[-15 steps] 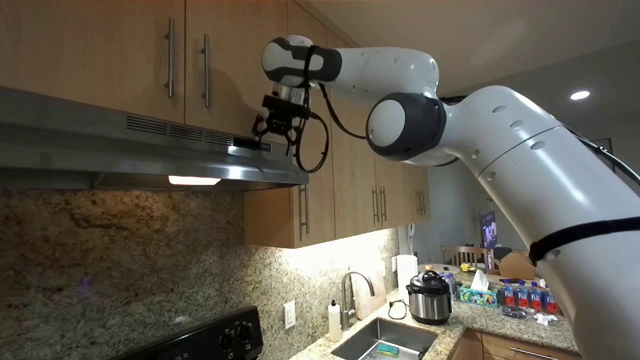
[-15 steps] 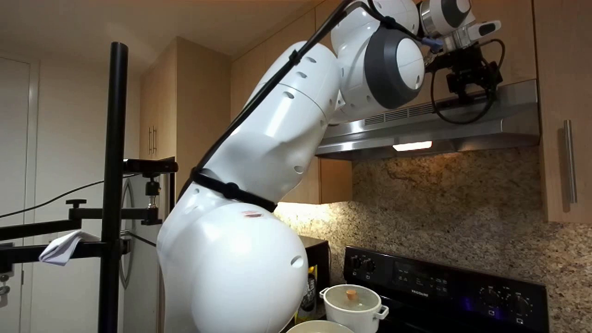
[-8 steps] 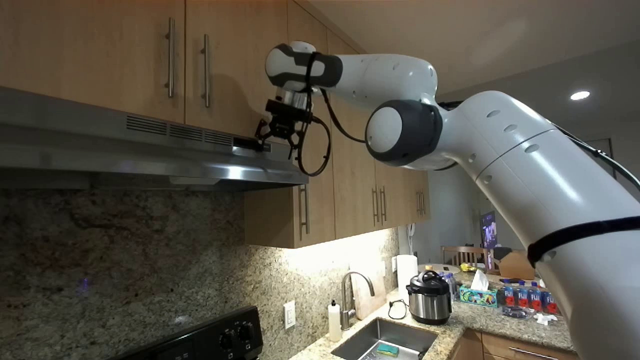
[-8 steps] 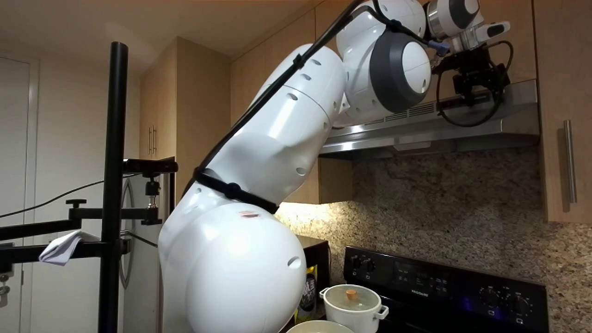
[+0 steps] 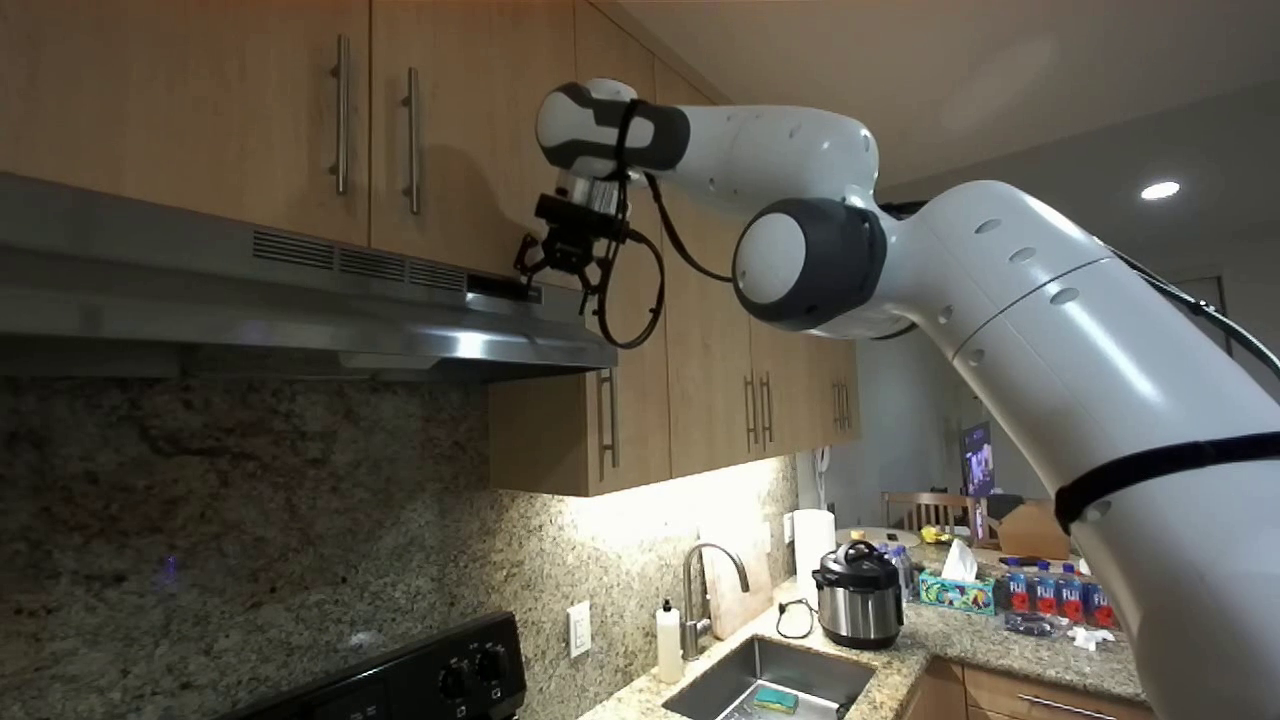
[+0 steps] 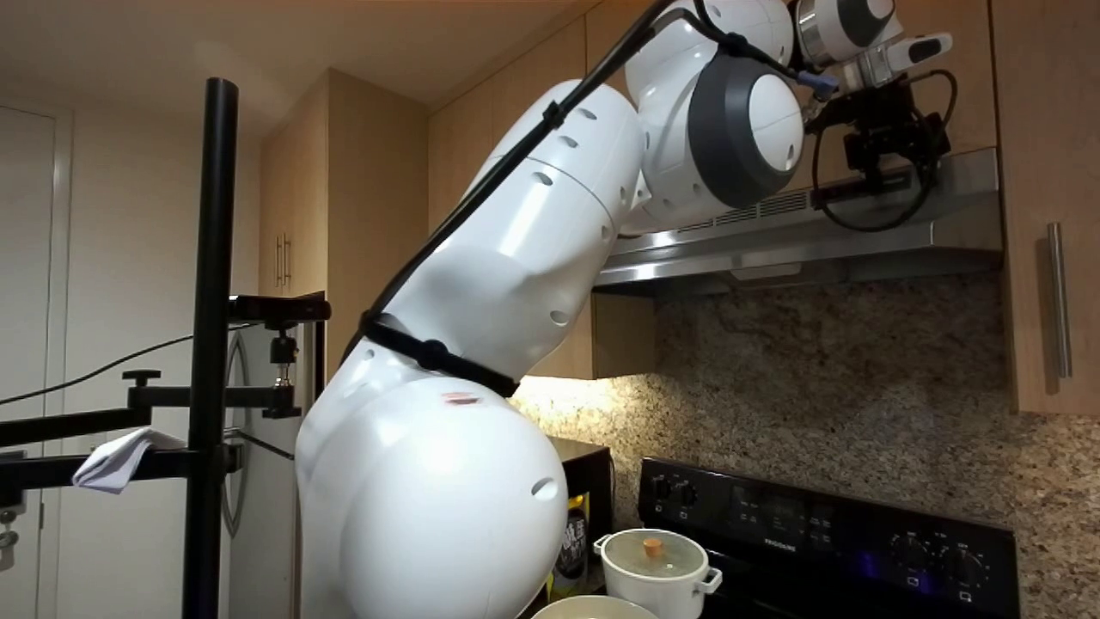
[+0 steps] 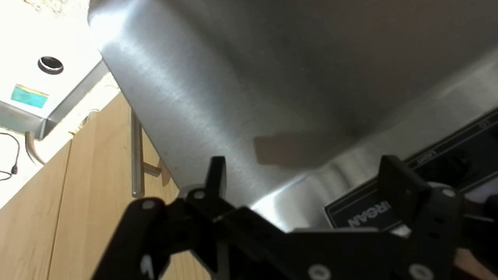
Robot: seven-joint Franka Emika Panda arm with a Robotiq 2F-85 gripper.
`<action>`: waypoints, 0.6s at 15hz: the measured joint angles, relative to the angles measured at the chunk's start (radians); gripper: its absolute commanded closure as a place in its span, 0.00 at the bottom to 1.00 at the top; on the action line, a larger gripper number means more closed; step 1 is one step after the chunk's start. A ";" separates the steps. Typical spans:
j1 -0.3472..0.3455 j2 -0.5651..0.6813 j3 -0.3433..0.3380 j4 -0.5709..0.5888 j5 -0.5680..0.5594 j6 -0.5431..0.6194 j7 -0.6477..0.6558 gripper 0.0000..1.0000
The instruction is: Turn off the stove light
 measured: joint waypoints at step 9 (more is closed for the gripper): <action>0.013 -0.084 0.040 0.002 0.032 -0.101 -0.008 0.00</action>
